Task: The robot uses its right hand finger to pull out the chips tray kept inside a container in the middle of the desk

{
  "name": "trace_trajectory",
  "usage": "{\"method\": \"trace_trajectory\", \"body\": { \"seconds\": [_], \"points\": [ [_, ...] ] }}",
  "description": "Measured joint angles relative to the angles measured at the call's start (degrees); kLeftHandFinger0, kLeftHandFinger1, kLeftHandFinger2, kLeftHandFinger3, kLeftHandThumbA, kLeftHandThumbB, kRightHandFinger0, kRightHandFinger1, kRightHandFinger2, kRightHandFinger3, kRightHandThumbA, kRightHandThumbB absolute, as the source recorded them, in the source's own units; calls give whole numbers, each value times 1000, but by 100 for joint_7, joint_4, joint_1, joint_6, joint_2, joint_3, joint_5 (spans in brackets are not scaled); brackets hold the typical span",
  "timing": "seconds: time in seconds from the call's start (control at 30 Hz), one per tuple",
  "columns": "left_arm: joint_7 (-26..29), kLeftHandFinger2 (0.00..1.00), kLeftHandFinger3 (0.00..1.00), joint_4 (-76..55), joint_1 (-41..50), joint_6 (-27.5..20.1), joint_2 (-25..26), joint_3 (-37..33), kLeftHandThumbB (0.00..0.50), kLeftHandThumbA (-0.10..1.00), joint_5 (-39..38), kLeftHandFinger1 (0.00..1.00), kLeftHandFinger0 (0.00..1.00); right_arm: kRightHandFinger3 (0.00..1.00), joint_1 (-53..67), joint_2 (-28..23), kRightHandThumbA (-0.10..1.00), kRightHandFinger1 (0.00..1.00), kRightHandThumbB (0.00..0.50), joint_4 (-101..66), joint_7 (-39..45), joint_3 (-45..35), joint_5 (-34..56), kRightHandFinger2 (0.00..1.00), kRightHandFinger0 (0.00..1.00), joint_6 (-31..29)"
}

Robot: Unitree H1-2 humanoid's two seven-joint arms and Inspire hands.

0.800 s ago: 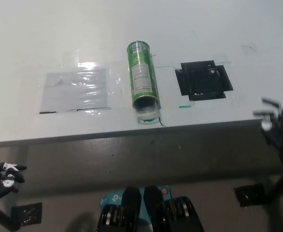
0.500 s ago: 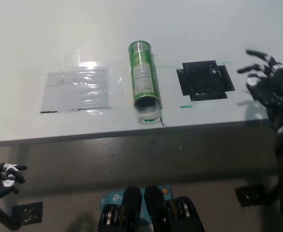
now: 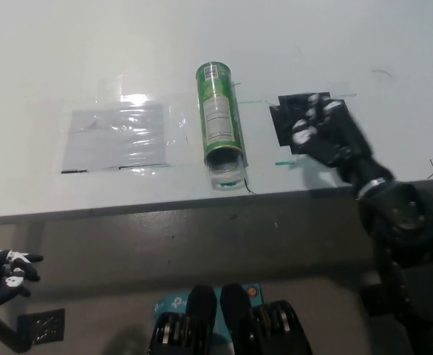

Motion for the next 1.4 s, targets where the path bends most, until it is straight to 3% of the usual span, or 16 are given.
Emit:
{"method": "trace_trajectory", "body": {
  "seconds": [0.1, 0.23, 0.27, 0.33, 0.4, 0.47, 0.5, 0.53, 0.6, 0.63, 0.7, 0.87, 1.07, 1.27, 1.4],
  "points": [
    [-21, 730, 946, -1, 0, 1, 12, 0, 0, 143, 3, 600, 507, 662, -151, -20, -100, 35, 188, 353, 55, 333, -220, 383, 17, -220],
    [-53, 755, 960, -11, -1, 2, 38, 1, 0, 148, 11, 604, 516, 634, -409, -41, -100, 143, 203, 825, 106, 635, -452, 397, 124, -556],
    [-56, 751, 967, -12, -1, 1, 44, 1, 0, 152, 15, 603, 509, 656, -473, -42, -100, 197, 199, 923, 114, 679, -503, 455, 182, -651],
    [-56, 748, 969, -12, -1, 2, 49, 1, 0, 156, 24, 603, 499, 681, -574, -55, -100, 458, 189, 1090, 137, 784, -596, 580, 448, -808],
    [-56, 755, 968, -13, -2, 2, 49, 0, 0, 156, 27, 610, 508, 721, -650, -76, -100, 630, 179, 1271, 161, 890, -682, 674, 598, -1001],
    [-58, 759, 969, -16, -2, 2, 56, 0, 0, 162, 28, 618, 522, 740, -681, -113, -100, 661, 182, 1348, 195, 980, -776, 712, 634, -1145],
    [-59, 759, 965, -17, -3, 2, 67, 1, 0, 160, 27, 616, 516, 741, -691, -120, -100, 568, 191, 1378, 211, 1006, -822, 703, 537, -1221],
    [-60, 758, 954, -20, -7, 2, 82, 1, 0, 171, 27, 615, 515, 743, -695, -125, -100, 407, 188, 1394, 224, 1028, -871, 692, 322, -1289],
    [-63, 758, 954, -28, -11, 3, 121, 1, 0, 175, 26, 615, 515, 743, -695, -133, -100, 399, 188, 1416, 264, 1066, -930, 691, 305, -1431],
    [-69, 759, 958, -29, -14, 3, 139, 1, 0, 176, 26, 621, 520, 733, -695, -135, -100, 120, 203, 1422, 280, 1080, -962, 670, 58, -1489],
    [-76, 768, 970, -38, -23, 3, 173, 0, 0, 163, 26, 629, 523, 741, -695, -145, -100, 1, 208, 1422, 327, 1121, -1032, 647, 0, -1575],
    [-111, 765, 979, -41, -72, 3, 263, -9, 0, 164, 29, 632, 541, 764, -694, -214, -100, 10, 196, 1417, 432, 1233, -1177, 690, 0, -1718],
    [-145, 788, 988, -47, -149, 5, 348, -19, 0, 119, 28, 646, 559, 703, -623, -381, -100, 1, 187, 1311, 567, 1269, -1311, 652, 0, -1793],
    [-163, 772, 974, -47, -248, 6, 431, -29, 0, 131, 26, 643, 581, 710, -452, -546, -100, 33, 182, 1179, 653, 1254, -1387, 638, 20, -1877],
    [-169, 780, 1000, -47, -290, 8, 487, -28, 0, 116, 24, 648, 601, 686, -403, -576, -100, 1, 190, 1184, 669, 1239, -1432, 625, 0, -1956]
  ]
}}
